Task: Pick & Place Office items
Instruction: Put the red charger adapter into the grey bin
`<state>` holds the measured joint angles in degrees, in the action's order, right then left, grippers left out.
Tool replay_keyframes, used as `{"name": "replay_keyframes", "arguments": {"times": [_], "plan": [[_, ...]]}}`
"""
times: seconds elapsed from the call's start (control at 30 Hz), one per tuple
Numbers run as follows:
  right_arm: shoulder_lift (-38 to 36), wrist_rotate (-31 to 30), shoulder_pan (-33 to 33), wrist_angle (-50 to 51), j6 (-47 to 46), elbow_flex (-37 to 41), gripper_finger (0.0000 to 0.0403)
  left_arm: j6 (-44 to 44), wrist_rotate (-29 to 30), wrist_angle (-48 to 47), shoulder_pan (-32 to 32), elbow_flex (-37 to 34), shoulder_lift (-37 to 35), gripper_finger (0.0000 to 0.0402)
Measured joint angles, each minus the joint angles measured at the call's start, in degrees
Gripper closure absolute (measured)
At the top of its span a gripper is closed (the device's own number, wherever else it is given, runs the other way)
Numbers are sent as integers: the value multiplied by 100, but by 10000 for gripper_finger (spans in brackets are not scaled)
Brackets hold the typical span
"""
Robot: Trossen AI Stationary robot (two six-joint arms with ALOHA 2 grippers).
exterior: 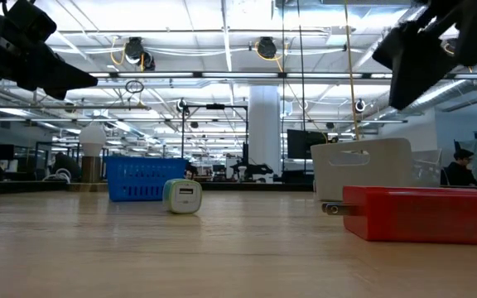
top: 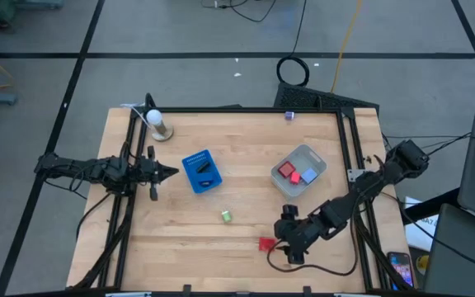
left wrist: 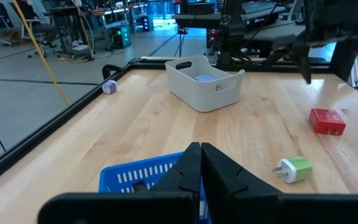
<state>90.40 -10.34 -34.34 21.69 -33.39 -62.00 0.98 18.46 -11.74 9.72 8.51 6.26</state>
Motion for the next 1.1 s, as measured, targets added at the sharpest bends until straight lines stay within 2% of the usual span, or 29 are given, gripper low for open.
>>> {"name": "replay_keyframes", "arguments": {"times": [0.2,0.47,0.7,1.1], "plan": [[581,0,7,-143,0,0,112,23,-14,-5,0,0,0,387],[841,-4,8,-737,2,-3,112,101,-15,-45,0,4,0,387],[1308,-12,14,-685,3,-175,112,88,-13,-98,0,4,0,387],[1456,-174,23,-676,265,-227,113,128,-33,-191,2,4,0,387]]}}
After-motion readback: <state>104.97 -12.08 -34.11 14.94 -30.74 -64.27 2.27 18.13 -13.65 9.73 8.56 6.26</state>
